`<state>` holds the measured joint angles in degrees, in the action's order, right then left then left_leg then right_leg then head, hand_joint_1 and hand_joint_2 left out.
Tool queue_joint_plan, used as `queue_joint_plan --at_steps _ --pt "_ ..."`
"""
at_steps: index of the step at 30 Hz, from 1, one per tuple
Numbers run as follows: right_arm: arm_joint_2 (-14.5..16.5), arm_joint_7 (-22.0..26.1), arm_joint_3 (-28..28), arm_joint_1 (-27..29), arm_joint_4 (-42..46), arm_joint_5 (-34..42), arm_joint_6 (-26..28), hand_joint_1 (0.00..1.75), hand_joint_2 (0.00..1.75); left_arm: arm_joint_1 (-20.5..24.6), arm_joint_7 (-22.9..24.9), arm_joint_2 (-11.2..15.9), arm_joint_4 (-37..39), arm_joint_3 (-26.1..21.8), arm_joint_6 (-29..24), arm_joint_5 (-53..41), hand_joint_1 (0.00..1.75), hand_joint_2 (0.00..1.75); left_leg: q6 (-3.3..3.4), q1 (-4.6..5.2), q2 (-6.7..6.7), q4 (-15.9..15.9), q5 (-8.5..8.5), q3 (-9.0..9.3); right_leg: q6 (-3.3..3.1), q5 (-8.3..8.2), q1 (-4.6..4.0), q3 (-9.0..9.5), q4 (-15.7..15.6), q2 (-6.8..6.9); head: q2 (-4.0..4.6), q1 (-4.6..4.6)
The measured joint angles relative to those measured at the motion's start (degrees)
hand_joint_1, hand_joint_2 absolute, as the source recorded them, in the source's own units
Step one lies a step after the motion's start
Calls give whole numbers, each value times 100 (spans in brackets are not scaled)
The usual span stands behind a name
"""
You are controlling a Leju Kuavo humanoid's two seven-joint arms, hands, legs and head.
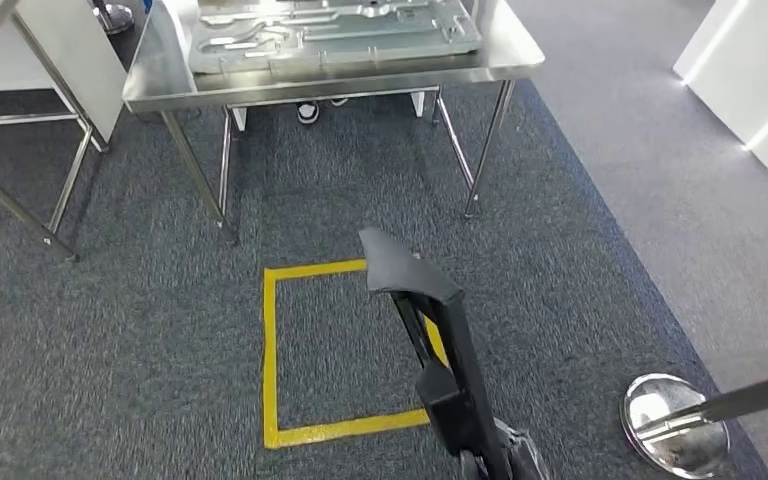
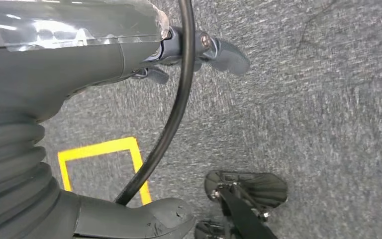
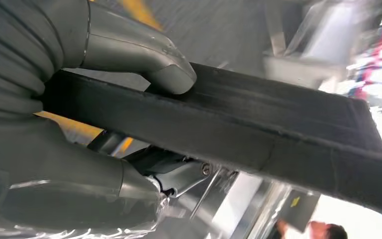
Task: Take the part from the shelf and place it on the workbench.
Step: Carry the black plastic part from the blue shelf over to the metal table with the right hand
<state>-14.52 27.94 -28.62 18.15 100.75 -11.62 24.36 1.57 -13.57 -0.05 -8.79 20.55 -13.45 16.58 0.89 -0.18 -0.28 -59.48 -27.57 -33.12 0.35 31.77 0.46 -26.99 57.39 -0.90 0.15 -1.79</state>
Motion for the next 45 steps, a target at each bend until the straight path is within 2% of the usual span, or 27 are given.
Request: queue_joint_plan --at_steps 2,3,4,7,8,9,11,13,15,18,19,21,23,24,25,27,29,33,35,37,38,39,40,42,43,44,45 --pt "27 -445 189 11 92 -684 242 175 175 4 29 7 0 8 20 10 0 175 68 -13 -3 42 -28 71 51 13 16 -20 115 17 0 1" --pt "44 -647 312 -6 145 -988 331 175 175 3 40 11 0 15 40 8 0 175 98 -23 -7 64 -42 122 73 56 26 -118 303 30 0 1" --pt "67 -825 466 -39 181 -1225 387 175 175 6 47 15 0 27 62 4 0 175 124 -30 -13 81 -61 160 95 130 36 -294 595 44 0 1" --pt "173 -1203 1094 -184 205 -1634 424 175 175 21 51 34 0 84 113 -24 0 175 154 -29 -7 87 -156 258 141 421 59 -1042 1551 61 0 1" --pt "208 -1293 1311 -245 196 -1751 422 175 175 22 57 40 0 102 121 -39 0 175 149 -28 0 87 -201 316 142 389 64 -1192 1616 62 0 1" --pt "234 -1383 1501 -315 182 -1881 426 175 175 21 64 44 0 118 132 -55 0 175 143 -29 6 88 -251 388 135 232 66 -1240 1485 63 0 1" --pt "278 -1594 1827 -498 130 -2174 431 175 175 26 89 47 1 152 162 -86 0 175 118 -29 7 95 -362 539 98 -338 60 -1133 845 76 0 2" --pt "362 -1854 2101 -788 -18 -2498 419 175 175 58 125 54 1 206 195 -110 0 175 62 -24 2 112 -451 623 42 -624 12 -1050 371 101 0 2" --pt "466 -2101 2285 -1147 -246 -2787 400 175 175 96 160 74 0 258 215 -136 0 175 -17 -15 -18 101 -467 681 -23 -617 -26 -1039 272 99 0 3" --pt "542 -2348 2363 -1628 -588 -3178 348 175 175 144 183 94 0 315 233 -167 0 175 -106 -19 -24 -126 -501 662 -126 -618 8 -859 182 65 0 2" --pt "548 -2399 2362 -1781 -698 -3277 335 175 175 164 186 99 0 338 241 -171 0 175 -122 -25 -16 -369 -570 526 -153 -596 14 -800 160 62 0 2" --pt "549 -2464 2360 -2023 -902 -3371 326 175 175 189 190 118 0 379 259 -172 0 175 -146 -30 -7 -1013 -804 68 -193 -521 -2 -724 152 71 0 1" --pt "549 -2528 2345 -2188 -1075 -3446 264 175 175 180 208 136 0 402 283 -191 0 175 -158 -28 -7 -1357 -971 -324 -213 -427 -24 -629 152 76 0 2" --pt "549 -2563 2309 -2291 -1180 -3511 211 175 175 164 227 144 0 411 296 -209 0 175 -149 -24 -6 -1284 -902 -412 -219 -374 -36 -563 153 69 0 2" --pt "549 -2595 2250 -2426 -1296 -3587 159 175 175 150 246 151 0 425 306 -232 0 175 -126 -15 -6 -1053 -694 -426 -222 -322 -48 -491 153 60 0 2" --pt "549 -2661 2036 -2780 -1588 -3770 81 175 175 139 275 183 1 472 317 -272 0 175 -35 23 -7 -441 -72 -405 -211 -217 -70 -376 157 45 0 3" --pt "549 -2738 1757 -3139 -1846 -3945 14 175 175 173 286 212 1 528 328 -308 0 175 47 72 -1 -111 239 -397 -158 -153 -72 -326 160 43 0 1" --pt "585 -2908 1200 -3706 -2199 -4201 -119 175 175 245 307 228 -3 618 376 -362 0 175 153 42 54 90 229 -176 -37 -137 -57 -303 333 71 0 1" --pt "629 -2981 906 -4032 -2343 -4288 -242 175 175 273 330 228 -4 669 411 -389 0 175 179 8 74 156 210 -51 19 -29 -23 -608 845 87 0 2" --pt "652 -3058 646 -4284 -2461 -4354 -354 175 175 303 354 228 -4 702 426 -401 0 175 181 -24 109 163 139 29 85 195 38 -1081 1466 88 0 1" --pt "660 -3087 545 -4360 -2512 -4376 -386 175 175 308 363 228 -4 715 428 -404 0 175 167 -46 139 163 89 85 121 269 75 -1253 1617 89 0 2" --pt "664 -3103 464 -4414 -2558 -4388 -403 175 175 308 369 228 -4 727 429 -406 0 175 143 -71 172 162 32 156 155 250 111 -1348 1597 92 0 1" --pt "667 -3112 403 -4457 -2595 -4393 -414 175 175 306 373 227 -4 740 432 -408 0 175 109 -101 205 159 -33 237 188 103 143 -1359 1407 96 0 2" --pt "669 -3135 294 -4573 -2673 -4424 -480 175 175 302 388 228 -4 770 442 -421 0 175 17 -144 253 144 -170 384 234 -504 187 -1268 724 135 0 2" --pt "671 -3160 220 -4665 -2725 -4453 -544 175 175 308 404 230 -4 789 454 -434 0 175 -34 -152 266 133 -231 422 228 -729 188 -1230 448 154 0 3" --pt "672 -3193 126 -4763 -2777 -4491 -618 175 175 321 428 232 -5 809 471 -451 0 175 -87 -151 272 132 -283 437 202 -890 178 -1218 279 169 0 2" --pt "672 -3232 16 -4865 -2827 -4532 -690 175 175 338 451 234 -5 823 489 -466 0 175 -136 -150 269 124 -310 460 159 -910 162 -1224 220 176 0 1"
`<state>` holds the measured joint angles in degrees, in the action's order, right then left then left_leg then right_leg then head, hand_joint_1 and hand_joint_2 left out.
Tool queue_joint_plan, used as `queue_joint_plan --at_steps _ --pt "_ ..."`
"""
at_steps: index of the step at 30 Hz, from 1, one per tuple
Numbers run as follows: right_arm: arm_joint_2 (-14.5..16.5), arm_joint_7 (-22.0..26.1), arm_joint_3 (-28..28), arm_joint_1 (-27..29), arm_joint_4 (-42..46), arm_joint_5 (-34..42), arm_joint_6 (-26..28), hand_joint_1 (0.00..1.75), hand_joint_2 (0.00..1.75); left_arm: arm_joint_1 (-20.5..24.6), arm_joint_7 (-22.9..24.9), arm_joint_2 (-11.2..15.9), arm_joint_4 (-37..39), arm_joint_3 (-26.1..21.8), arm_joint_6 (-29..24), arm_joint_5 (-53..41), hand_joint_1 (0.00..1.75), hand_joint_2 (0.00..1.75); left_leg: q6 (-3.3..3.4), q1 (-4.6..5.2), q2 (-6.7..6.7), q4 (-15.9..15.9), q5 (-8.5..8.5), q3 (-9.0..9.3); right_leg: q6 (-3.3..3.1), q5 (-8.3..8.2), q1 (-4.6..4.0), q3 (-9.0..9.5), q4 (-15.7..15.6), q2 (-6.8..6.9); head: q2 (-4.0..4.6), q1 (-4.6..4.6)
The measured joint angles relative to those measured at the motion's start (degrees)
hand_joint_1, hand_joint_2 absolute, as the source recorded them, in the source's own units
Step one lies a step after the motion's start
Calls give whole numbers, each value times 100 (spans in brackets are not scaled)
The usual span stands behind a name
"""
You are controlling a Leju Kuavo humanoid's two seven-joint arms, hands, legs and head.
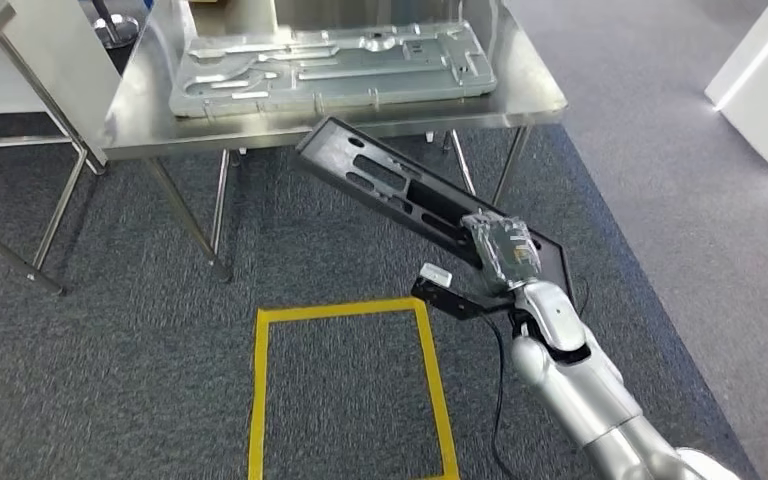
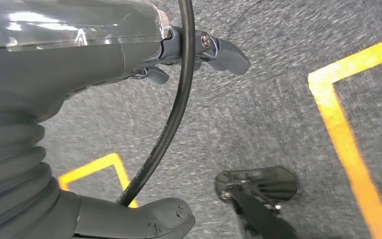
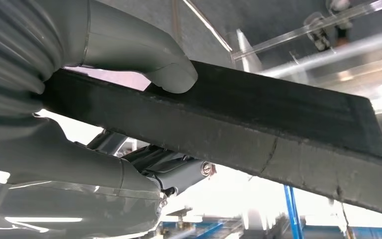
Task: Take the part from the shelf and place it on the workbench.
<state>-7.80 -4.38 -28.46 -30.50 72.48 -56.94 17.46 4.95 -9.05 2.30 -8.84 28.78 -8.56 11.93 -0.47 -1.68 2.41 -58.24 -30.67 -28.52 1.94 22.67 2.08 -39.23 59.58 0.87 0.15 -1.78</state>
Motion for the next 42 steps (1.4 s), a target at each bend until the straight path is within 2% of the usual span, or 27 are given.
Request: queue_joint_plan --at_steps 3,5,7,8,9,11,13,14,15,17,18,20,21,23,24,25,26,27,29,31,33,35,37,39,40,41,42 --pt "-62 -89 -359 -310 -103 -104 -173 175 175 70 32 -3 -4 25 37 -28 0 175 -95 -16 -52 -135 -7 -25 -154 91 -25 91 -28 16 0 0" --pt "-165 -114 -566 -494 -150 -140 -231 175 175 119 37 -5 -5 44 43 -38 0 175 -109 -18 -105 -652 -112 -318 -245 165 -53 203 -60 61 0 -2" --pt "-264 -121 -731 -581 -189 -151 -260 175 175 140 44 -5 -5 56 43 -39 0 175 -117 3 -133 -1362 -395 -790 -308 273 -111 327 -67 107 0 -2" --pt "-294 -124 -792 -591 -207 -153 -269 175 175 138 48 -6 -5 58 43 -39 0 175 -115 16 -135 -1590 -506 -986 -327 332 -140 399 -67 120 0 -2" --pt "-314 -129 -843 -593 -224 -154 -277 175 175 126 52 -5 -5 60 43 -38 0 175 -104 29 -137 -1678 -541 -1120 -339 390 -167 475 -66 124 0 -2" --pt "-324 -136 -889 -594 -241 -155 -282 175 175 104 59 -5 -5 61 43 -37 0 175 -82 45 -137 -1614 -475 -1207 -350 459 -194 571 -66 123 0 -3" --pt "-325 -139 -901 -595 -245 -155 -282 175 175 97 62 -5 -5 62 43 -38 0 175 -73 49 -137 -1545 -426 -1203 -351 477 -200 597 -66 122 0 -2" --pt "-327 -144 -926 -605 -247 -156 -301 175 175 95 62 -5 -5 62 43 -38 0 175 -49 60 -136 -1309 -229 -1152 -350 514 -207 649 -66 123 0 -2" --pt "-346 -149 -1033 -642 -248 -144 -396 175 175 94 70 -3 -5 62 44 -31 0 175 7 98 -129 -966 44 -1094 -326 578 -215 708 -69 115 0 -1" --pt "-387 -158 -1307 -708 -229 -111 -633 175 175 98 96 2 -4 64 48 -14 0 175 151 165 -107 -272 577 -969 -257 687 -221 854 -63 91 0 -1" --pt "-406 -162 -1453 -729 -202 -91 -747 175 175 103 108 4 -4 66 49 -6 0 175 214 172 -95 -128 660 -908 -214 721 -214 879 -55 71 0 -2" --pt "-411 -173 -1592 -735 -138 -73 -810 175 175 116 113 3 -5 73 50 -4 0 175 273 136 -61 -33 663 -749 -168 757 -194 830 133 28 0 -1" --pt "-404 -182 -1639 -749 -113 -66 -821 175 175 128 112 2 -5 79 50 -4 0 175 294 122 -44 5 657 -667 -147 821 -180 698 378 10 0 -1" --pt "-378 -192 -1708 -771 -92 -55 -829 175 175 149 112 2 -5 95 53 -1 0 175 312 113 -7 30 601 -570 -108 1034 -138 276 1035 -16 0 -1" --pt "-362 -195 -1738 -771 -88 -51 -843 175 175 155 112 2 -5 102 58 1 0 175 312 106 15 32 560 -522 -89 1140 -113 69 1287 -20 0 -1" --pt "-355 -192 -1775 -770 -84 -49 -869 175 175 149 113 2 -5 108 65 4 0 175 303 97 39 31 511 -463 -73 1179 -88 -75 1388 -20 0 -1" --pt "-351 -189 -1821 -771 -70 -46 -903 175 175 140 113 1 -5 111 75 7 0 175 289 87 60 31 457 -393 -61 1102 -68 -135 1313 -17 0 -1" --pt "-350 -187 -1876 -778 -46 -42 -944 175 175 131 113 -2 -5 115 86 8 0 175 271 77 76 30 400 -315 -56 895 -54 -114 1071 -10 0 -1" --pt "-350 -199 -2005 -814 17 -33 -1026 175 175 117 107 -8 -5 120 108 17 0 175 208 69 92 21 278 -184 -67 312 -58 29 373 41 0 0" --pt "-350 -248 -2131 -856 96 -31 -1109 175 175 116 86 -11 -5 122 120 42 0 175 120 79 94 16 167 -116 -109 60 -80 120 -8 81 0 0" --pt "-351 -309 -2233 -873 214 -38 -1173 175 175 108 63 -10 -5 123 120 66 0 175 39 96 69 -10 123 -64 -172 106 -84 172 -35 71 0 0" --pt "-387 -360 -2302 -904 319 -49 -1209 175 175 104 54 -8 -5 123 113 73 0 175 -16 93 13 -184 55 -63 -246 129 -84 272 -79 90 0 -2" --pt "-500 -392 -2345 -978 382 -54 -1223 175 175 123 51 -6 -5 123 109 73 0 175 -55 81 -68 -711 -204 -320 -312 186 -103 365 -112 136 0 -2" --pt "-656 -403 -2382 -1029 439 -57 -1225 175 175 136 49 -7 -5 123 108 73 0 175 -71 87 -124 -1420 -494 -781 -349 254 -142 430 -114 173 0 -2" --pt "-730 -404 -2402 -1031 464 -58 -1226 175 175 132 49 -8 -5 123 108 73 0 175 -66 91 -132 -1623 -527 -957 -356 291 -162 468 -114 187 0 -2" --pt "-797 -404 -2424 -1027 485 -59 -1227 175 175 119 49 -8 -5 123 108 73 0 175 -53 95 -135 -1628 -435 -1042 -361 328 -179 514 -113 193 0 -1" --pt "-860 -403 -2445 -1023 508 -59 -1227 175 175 105 49 -9 -5 123 108 73 0 175 -32 102 -135 -1426 -228 -1026 -361 366 -191 566 -113 194 0 -1"
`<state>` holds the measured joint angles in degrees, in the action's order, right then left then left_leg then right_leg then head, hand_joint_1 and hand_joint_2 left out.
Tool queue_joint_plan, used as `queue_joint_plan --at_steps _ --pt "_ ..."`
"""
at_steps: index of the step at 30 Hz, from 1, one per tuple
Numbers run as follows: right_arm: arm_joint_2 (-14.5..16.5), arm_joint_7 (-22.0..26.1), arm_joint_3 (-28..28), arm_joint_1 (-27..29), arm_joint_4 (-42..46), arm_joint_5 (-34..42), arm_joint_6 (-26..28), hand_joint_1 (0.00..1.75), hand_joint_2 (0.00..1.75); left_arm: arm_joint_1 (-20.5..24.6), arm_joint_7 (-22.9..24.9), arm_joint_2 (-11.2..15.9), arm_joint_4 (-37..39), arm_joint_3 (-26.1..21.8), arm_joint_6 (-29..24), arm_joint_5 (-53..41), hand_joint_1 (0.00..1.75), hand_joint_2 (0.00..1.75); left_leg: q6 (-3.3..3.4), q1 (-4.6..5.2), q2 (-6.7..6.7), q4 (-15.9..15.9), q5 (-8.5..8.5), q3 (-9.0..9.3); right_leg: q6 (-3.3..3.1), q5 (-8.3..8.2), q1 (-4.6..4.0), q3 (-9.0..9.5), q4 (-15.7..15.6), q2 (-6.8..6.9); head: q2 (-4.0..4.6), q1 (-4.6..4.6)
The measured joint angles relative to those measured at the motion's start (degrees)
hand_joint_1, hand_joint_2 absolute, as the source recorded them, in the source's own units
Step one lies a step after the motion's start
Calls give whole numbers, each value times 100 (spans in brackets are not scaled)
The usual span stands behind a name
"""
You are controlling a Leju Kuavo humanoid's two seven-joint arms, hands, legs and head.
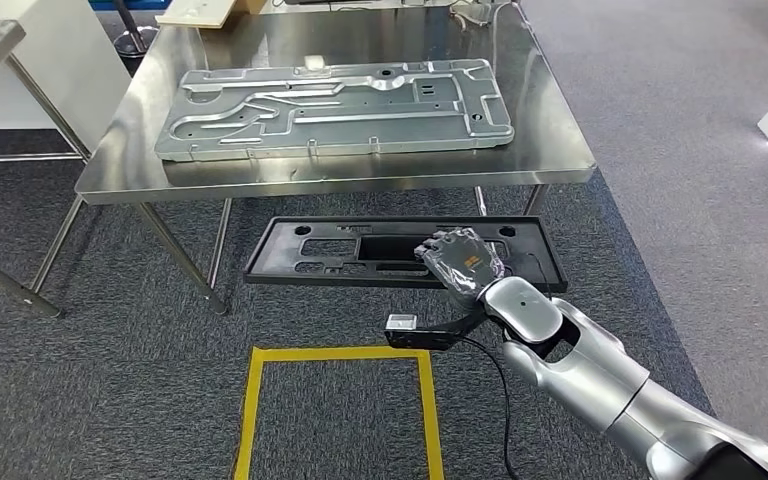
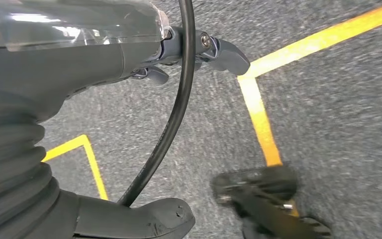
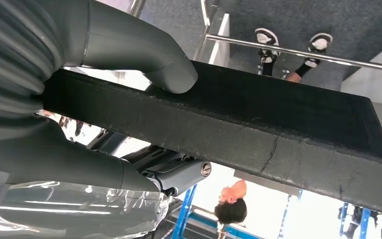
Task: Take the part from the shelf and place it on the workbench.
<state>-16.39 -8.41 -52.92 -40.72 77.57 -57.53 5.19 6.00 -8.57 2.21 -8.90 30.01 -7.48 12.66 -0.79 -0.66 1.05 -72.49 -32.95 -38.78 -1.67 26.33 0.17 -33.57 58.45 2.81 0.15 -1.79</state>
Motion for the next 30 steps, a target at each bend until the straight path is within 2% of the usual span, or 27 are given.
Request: queue_joint_plan --at_steps 2,3,4,6,8,10,12,13,14,15,17,18,19,21,23,24,25,27,28,29,30 --pt "-116 0 -31 -7 53 -1 0 175 175 -22 0 3 1 0 0 0 0 175 74 26 28 738 521 195 17 71 -15 106 7 -2 0 1" --pt "-164 0 -39 -16 77 -2 1 175 175 -26 -1 7 1 0 1 0 0 175 116 47 41 1026 615 273 37 101 -19 138 10 -10 0 1" --pt "-200 -3 -44 -25 92 -2 0 175 175 -28 -1 8 1 0 0 0 0 175 157 69 54 1207 648 318 64 127 -21 155 10 -18 0 1" --pt "-234 -6 -57 -24 111 -2 -2 175 175 -32 -2 8 0 1 -1 0 0 175 244 71 62 1314 620 361 133 135 -11 179 71 -65 0 1" --pt "-240 -4 -67 -21 129 -2 -3 175 175 -29 -2 4 0 2 -2 0 0 175 321 38 76 1378 725 471 193 175 7 173 180 -127 0 1" --pt "-231 -3 -68 -39 137 -2 -4 175 175 0 -2 4 0 2 -2 0 0 175 359 27 93 1396 732 561 230 374 35 -27 535 -176 0 1" --pt "-206 -5 -69 -44 133 -2 -8 175 175 27 -2 4 0 2 -2 0 0 175 377 27 120 1398 698 592 258 635 71 -430 1201 -198 0 1" --pt "-192 -8 -70 -40 130 -5 -12 175 175 29 -2 4 0 3 -2 0 0 175 377 27 137 1397 672 614 271 684 88 -615 1450 -200 0 1" --pt "-184 -15 -71 -40 126 -14 -19 175 175 23 -2 4 0 3 -1 0 0 175 374 26 154 1396 641 646 277 630 101 -722 1528 -200 0 1" --pt "-180 -32 -72 -52 121 -34 -31 175 175 15 -2 3 0 4 2 0 0 175 365 26 168 1396 604 692 274 455 110 -729 1398 -198 0 1" --pt "-179 -83 -72 -116 112 -90 -60 175 175 2 -2 -3 -1 7 7 0 0 175 333 25 179 1399 520 793 234 -59 103 -530 743 -149 0 1" --pt "-174 -112 -71 -167 106 -120 -77 175 175 0 -2 -7 -1 9 9 0 0 175 306 29 177 1402 482 831 212 -176 71 -431 435 -104 0 2" --pt "-168 -138 -68 -228 98 -145 -92 175 175 2 0 -9 -1 10 9 0 0 175 268 33 167 1409 444 842 181 -232 43 -357 221 -67 0 -1" --pt "-156 -188 -38 -334 83 -201 -115 175 175 -3 10 -12 -1 12 10 0 0 175 185 59 125 1394 413 877 125 -138 3 -301 66 -52 0 -1" --pt "-156 -223 32 -426 62 -301 -168 175 175 -10 24 -10 -1 14 13 -5 0 175 121 68 64 1318 372 906 64 -132 26 -207 -7 -83 0 0" --pt "-161 -224 83 -483 30 -372 -200 175 175 -4 28 -8 -2 15 15 -12 0 175 101 64 36 1200 306 864 36 -113 37 -157 -28 -89 0 -1" --pt "-166 -203 145 -547 -22 -453 -225 175 175 4 36 -5 -2 16 16 -20 0 175 86 56 18 970 196 744 12 -97 43 -110 -43 -91 0 0" --pt "-176 -113 287 -652 -201 -587 -215 175 175 18 55 1 -2 21 20 -44 0 175 53 48 4 258 -89 305 -21 -36 35 -41 -50 -90 0 -1" --pt "-178 -62 349 -676 -299 -637 -198 175 175 18 65 3 -2 22 24 -55 0 175 34 45 1 -63 -176 69 -27 3 29 -2 -50 -94 0 1" --pt "-180 -25 401 -683 -390 -681 -183 175 175 15 73 4 -2 24 28 -63 0 175 19 42 -1 -226 -156 -99 -25 47 24 50 -49 -101 0 -1" --pt "-182 2 438 -679 -462 -713 -168 175 175 9 78 5 -2 25 31 -67 0 175 15 39 -2 -179 -16 -169 -18 93 22 109 -47 -111 0 -1"
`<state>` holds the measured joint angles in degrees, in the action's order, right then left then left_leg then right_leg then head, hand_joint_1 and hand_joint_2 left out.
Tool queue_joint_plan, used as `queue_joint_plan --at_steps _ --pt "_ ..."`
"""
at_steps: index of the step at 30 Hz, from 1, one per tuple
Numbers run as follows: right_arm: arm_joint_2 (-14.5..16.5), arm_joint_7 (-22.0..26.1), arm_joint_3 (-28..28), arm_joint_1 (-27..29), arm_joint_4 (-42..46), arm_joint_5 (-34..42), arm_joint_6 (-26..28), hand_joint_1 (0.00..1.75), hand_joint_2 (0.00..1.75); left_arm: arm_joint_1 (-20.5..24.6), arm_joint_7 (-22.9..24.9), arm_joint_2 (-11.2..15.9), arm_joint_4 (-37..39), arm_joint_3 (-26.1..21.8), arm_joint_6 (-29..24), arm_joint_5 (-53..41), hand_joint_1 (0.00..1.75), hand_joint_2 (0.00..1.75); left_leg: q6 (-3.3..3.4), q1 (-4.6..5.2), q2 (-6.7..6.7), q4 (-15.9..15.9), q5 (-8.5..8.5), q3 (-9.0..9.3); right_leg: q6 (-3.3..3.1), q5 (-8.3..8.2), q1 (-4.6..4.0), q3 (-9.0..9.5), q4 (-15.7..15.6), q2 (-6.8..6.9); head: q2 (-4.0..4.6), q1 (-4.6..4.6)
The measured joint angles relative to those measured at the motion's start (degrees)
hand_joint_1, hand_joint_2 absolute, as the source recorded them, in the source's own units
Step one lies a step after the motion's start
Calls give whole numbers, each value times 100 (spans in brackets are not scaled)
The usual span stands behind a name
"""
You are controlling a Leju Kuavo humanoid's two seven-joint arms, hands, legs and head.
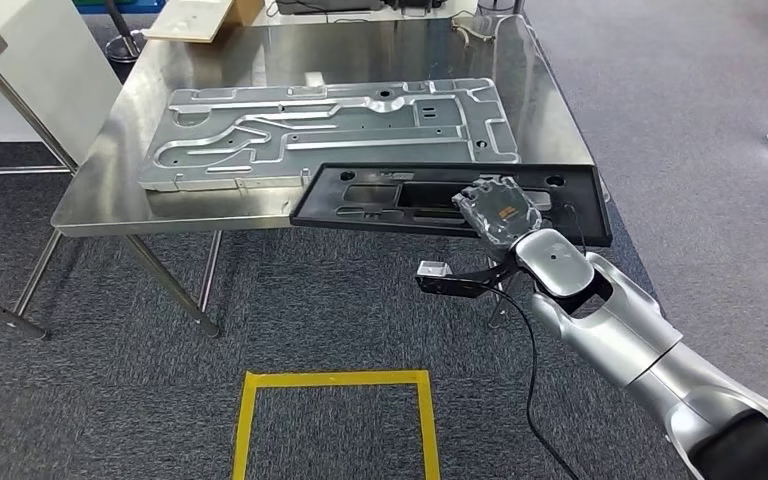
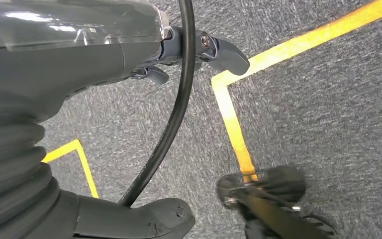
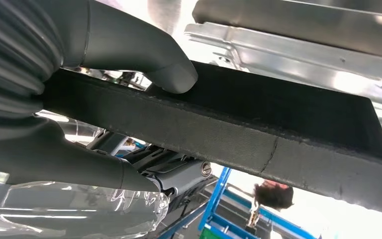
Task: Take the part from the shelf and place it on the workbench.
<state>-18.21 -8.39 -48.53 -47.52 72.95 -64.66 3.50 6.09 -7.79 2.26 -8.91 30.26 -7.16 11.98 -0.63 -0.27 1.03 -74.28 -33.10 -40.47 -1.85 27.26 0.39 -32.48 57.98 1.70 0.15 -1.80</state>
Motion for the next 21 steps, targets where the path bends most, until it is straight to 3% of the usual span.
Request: queue_joint_plan --at_steps 3,5,9,10,13,15,16,19,20,21 --pt "-2 49 129 5 -146 -39 132 175 175 -18 8 17 2 1 2 -1 0 175 20 -8 40 985 806 180 50 149 -2 174 11 -29 0 1" --pt "-2 72 229 -3 -199 -80 296 175 175 -24 14 28 2 2 6 -1 0 175 81 9 74 1406 995 267 113 214 -15 206 20 -56 0 1" --pt "8 117 359 -15 -210 -224 463 175 175 -18 36 33 2 4 8 -2 0 175 245 -11 71 1544 932 435 216 256 -9 193 192 -118 0 1" --pt "23 120 392 -38 -206 -245 472 175 175 -7 40 36 2 5 8 -5 0 175 274 -24 76 1566 915 503 238 283 -1 66 426 -124 0 1" --pt "104 110 471 -99 -206 -291 460 175 175 35 54 45 2 9 15 -12 0 175 321 -37 97 1583 800 662 283 537 40 -633 1402 -128 0 1" --pt "152 104 491 -105 -213 -310 432 175 175 32 68 45 2 16 24 -13 0 175 318 -38 116 1583 686 804 285 634 61 -914 1543 -125 0 1" --pt "174 104 494 -109 -215 -317 415 175 175 28 73 44 1 22 31 -15 0 175 310 -38 120 1583 621 892 271 509 62 -926 1347 -120 0 1" --pt "267 99 516 -141 -236 -330 384 175 175 21 80 38 -1 40 44 -18 0 175 243 -24 121 1583 425 1120 167 -332 -2 -750 349 -33 0 1" --pt "313 98 523 -151 -247 -332 380 175 175 23 84 37 0 44 44 -18 0 175 208 -18 114 1598 362 1160 140 -497 -28 -705 165 -14 0 1" --pt "355 97 529 -159 -257 -332 377 175 175 25 87 36 0 46 45 -18 0 175 168 -6 99 1590 331 1202 122 -545 -43 -678 79 -21 0 -1"
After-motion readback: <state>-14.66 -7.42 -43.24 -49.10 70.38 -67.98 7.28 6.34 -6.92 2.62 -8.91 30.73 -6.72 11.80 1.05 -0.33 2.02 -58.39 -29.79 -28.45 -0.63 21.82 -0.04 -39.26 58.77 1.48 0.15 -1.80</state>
